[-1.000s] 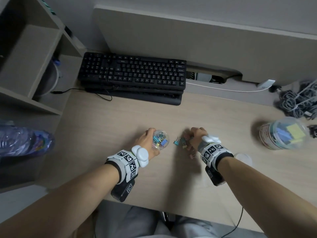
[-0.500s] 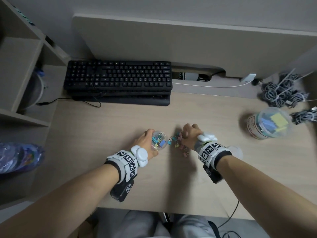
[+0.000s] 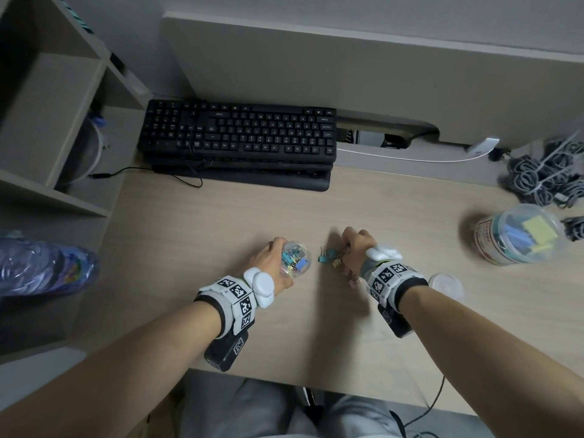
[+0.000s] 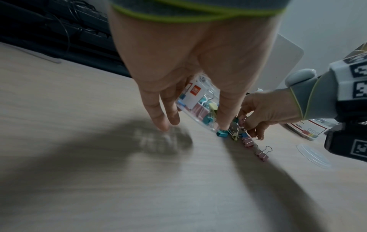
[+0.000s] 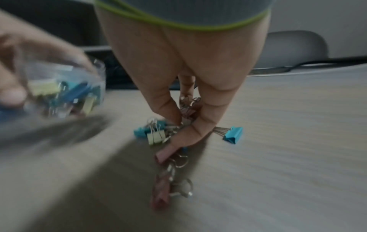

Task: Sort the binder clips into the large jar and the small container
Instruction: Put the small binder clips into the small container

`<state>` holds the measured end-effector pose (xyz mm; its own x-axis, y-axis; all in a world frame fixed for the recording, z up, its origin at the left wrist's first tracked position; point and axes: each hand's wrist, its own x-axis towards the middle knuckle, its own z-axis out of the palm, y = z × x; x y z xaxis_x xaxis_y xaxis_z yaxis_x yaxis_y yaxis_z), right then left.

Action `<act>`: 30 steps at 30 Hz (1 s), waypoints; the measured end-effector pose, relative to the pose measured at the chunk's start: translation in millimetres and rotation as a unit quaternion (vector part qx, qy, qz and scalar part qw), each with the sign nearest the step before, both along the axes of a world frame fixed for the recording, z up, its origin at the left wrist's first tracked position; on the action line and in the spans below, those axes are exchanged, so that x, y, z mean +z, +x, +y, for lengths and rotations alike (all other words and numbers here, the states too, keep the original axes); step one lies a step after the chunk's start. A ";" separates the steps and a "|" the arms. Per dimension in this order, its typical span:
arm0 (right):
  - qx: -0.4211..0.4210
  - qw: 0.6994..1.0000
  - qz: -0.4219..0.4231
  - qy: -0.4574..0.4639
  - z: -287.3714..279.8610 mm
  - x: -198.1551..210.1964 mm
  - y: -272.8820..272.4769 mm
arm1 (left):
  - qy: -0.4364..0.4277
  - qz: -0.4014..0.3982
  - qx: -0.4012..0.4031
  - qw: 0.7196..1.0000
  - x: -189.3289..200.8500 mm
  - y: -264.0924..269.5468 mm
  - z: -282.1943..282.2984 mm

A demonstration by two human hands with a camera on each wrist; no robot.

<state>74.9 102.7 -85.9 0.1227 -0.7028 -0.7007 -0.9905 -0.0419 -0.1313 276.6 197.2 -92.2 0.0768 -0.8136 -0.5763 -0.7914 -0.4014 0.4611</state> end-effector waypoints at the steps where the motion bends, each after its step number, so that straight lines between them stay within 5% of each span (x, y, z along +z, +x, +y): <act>1: -0.019 0.999 -0.023 -0.019 -1.1 0.5 -2.7 | -0.001 -0.001 0.000 1.000 0.3 -1.7 -0.2; 5: -0.103 0.983 -0.149 -0.040 -0.6 11.5 -14.4 | -0.004 0.010 -0.005 1.000 3.9 -15.3 -6.1; 9: -0.184 0.932 -0.312 0.008 5.8 46.2 -10.5 | -0.007 0.013 -0.016 1.000 7.7 -28.0 -14.0; 12: -0.178 0.911 -0.372 0.037 10.7 64.3 -2.7 | -0.009 0.021 -0.026 0.999 13.4 -39.2 -19.6; 19: -0.061 0.949 -0.310 -0.015 15.6 73.9 -5.7 | -0.042 0.055 -0.020 0.997 24.8 -56.9 -21.7; 30: -0.097 0.954 -0.279 -0.057 -2.0 54.7 -20.9 | -0.047 0.035 -0.001 0.998 27.1 -53.9 -15.8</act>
<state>53.9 100.7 -31.2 0.3154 -0.8173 -0.4823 -0.7578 0.0890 -0.6464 222.7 181.3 -65.1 0.0377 -0.8647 -0.5009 -0.7561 -0.3524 0.5515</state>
